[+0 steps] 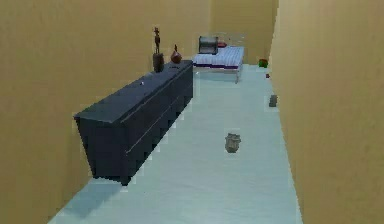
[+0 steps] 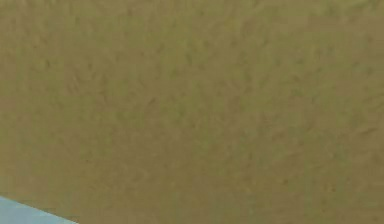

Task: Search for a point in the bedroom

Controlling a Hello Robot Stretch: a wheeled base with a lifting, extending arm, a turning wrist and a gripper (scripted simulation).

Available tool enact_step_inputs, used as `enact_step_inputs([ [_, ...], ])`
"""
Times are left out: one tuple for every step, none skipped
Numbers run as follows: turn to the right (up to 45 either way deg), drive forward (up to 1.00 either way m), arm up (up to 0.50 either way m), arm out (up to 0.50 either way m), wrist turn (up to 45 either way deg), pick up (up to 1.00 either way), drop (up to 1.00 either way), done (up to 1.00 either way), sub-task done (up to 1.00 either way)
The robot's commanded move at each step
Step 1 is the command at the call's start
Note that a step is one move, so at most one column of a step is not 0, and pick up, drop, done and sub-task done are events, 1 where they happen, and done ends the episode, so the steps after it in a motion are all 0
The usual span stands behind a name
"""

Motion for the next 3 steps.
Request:
enact_step_inputs([
  [0.0, 1.00, 0.00, 0.00, 0.0, 0.00, 0.00, 0.00, 0.00],
  [-6.0, 0.00, 0.00, 0.00, 0.0, 0.00, 0.00, 0.00, 0.00],
  [0.0, 0.15, 0.00, 0.00, 0.0, 0.00, 0.00, 0.00, 0.00],
])
